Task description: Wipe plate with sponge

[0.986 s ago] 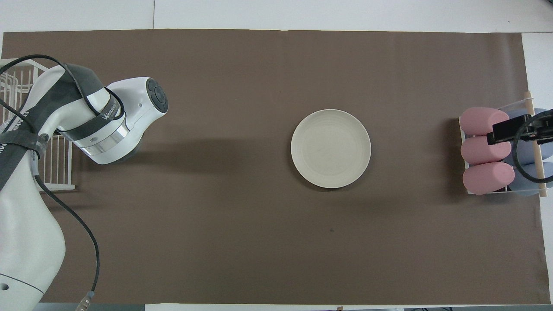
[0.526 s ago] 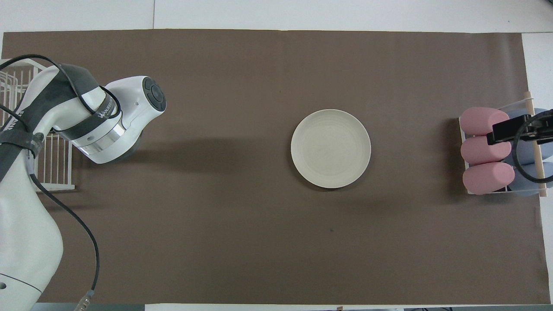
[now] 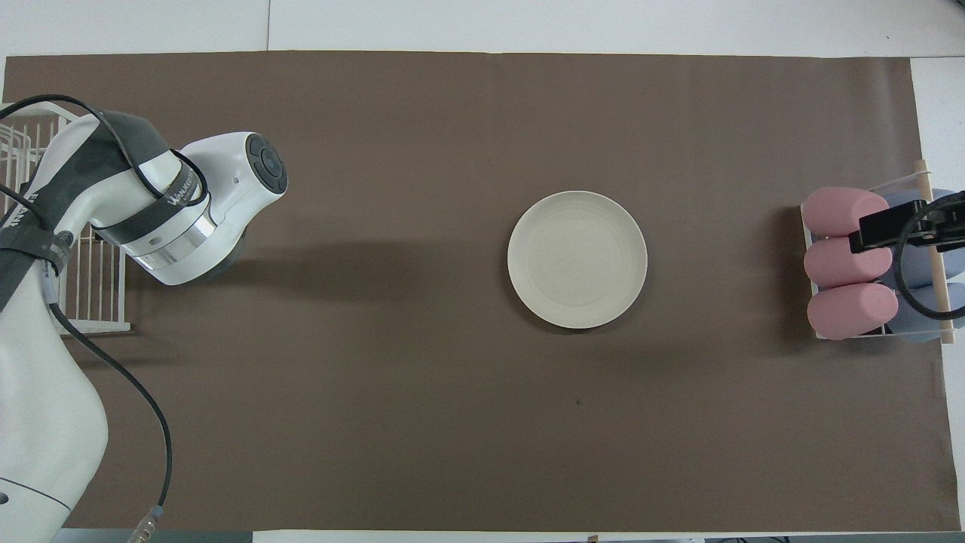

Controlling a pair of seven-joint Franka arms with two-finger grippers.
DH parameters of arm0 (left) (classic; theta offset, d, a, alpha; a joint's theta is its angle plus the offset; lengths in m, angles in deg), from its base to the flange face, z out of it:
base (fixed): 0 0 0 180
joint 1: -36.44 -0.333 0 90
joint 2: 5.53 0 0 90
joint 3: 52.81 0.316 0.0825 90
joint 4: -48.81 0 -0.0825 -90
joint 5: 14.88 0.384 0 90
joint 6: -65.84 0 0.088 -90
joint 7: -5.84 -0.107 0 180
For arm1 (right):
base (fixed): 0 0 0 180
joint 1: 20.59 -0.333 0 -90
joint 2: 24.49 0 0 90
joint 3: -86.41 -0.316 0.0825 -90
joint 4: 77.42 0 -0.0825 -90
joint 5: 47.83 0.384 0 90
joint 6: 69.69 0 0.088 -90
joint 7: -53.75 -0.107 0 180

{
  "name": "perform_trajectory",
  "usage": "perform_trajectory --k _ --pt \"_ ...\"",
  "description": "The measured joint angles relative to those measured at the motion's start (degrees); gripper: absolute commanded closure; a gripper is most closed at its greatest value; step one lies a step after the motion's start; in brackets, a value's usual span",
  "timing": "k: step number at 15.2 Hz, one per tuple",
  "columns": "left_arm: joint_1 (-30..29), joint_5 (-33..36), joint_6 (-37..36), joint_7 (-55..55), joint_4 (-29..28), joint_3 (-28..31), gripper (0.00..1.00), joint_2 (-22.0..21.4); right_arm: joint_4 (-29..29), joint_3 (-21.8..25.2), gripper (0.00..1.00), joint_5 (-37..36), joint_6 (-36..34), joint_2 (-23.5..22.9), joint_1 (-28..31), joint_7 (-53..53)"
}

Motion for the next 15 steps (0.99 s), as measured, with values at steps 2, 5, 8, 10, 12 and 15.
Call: perform_trajectory --k 2,5,8,10,12,15 --pt "-0.03 -0.5 0.07 0.0 0.2 0.0 0.0 0.0 0.0 0.0 0.0 0.0 0.0 0.0 0.0 0.0" --pt "-0.53 -7.4 1.16 0.08 3.44 0.09 0.0 -0.09 0.0 -0.01 0.0 0.0 0.0 0.0 -0.01 0.0" --pt "-1.71 -18.82 1.2 0.0 9.25 0.18 0.0 -1.38 0.0 -0.11 0.0 0.0 0.0 0.0 -0.03 0.0" --pt "-2.43 -27.18 1.05 -0.08 12.08 0.45 0.0 -3.64 0.0 -0.13 0.0 0.0 0.0 0.0 -0.04 0.0" --pt "-3.6 -34.39 0.98 -0.26 13.02 0.54 0.0 -6.46 0.0 -0.14 0.0 0.0 0.0 0.0 -0.04 0.0" --pt "-5.57 -44.26 0.87 -0.72 13.09 0.58 0.0 -10.76 0.0 -0.14 0.0 0.0 0.0 0.0 -0.04 0.0"
